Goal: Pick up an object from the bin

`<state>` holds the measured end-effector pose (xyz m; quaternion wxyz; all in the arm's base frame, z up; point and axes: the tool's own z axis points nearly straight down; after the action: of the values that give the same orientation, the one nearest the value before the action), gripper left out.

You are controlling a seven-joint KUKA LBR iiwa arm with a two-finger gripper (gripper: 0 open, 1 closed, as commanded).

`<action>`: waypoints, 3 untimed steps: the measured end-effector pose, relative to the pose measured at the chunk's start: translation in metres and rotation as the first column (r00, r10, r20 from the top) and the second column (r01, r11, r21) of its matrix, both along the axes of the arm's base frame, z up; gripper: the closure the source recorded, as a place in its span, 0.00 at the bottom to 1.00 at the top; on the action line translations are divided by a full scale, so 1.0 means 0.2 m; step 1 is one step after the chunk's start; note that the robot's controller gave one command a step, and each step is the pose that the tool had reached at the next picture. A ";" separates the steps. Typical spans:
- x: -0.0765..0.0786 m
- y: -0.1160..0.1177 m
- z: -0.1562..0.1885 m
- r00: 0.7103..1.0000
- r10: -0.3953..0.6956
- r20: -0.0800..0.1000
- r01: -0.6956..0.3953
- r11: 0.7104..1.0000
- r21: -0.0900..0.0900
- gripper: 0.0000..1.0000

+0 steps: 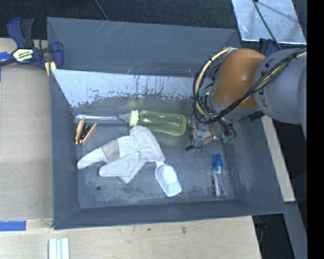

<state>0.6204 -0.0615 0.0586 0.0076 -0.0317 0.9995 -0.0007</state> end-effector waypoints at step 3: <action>-0.06 0.10 0.42 1.000 0.000 -0.012 0.000 1.000 0.001 0.00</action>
Offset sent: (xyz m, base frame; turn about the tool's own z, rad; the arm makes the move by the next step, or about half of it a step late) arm -0.0250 0.0028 0.1075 0.0152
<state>0.6083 -0.0413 0.1420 0.0017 -0.0317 0.9995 0.0000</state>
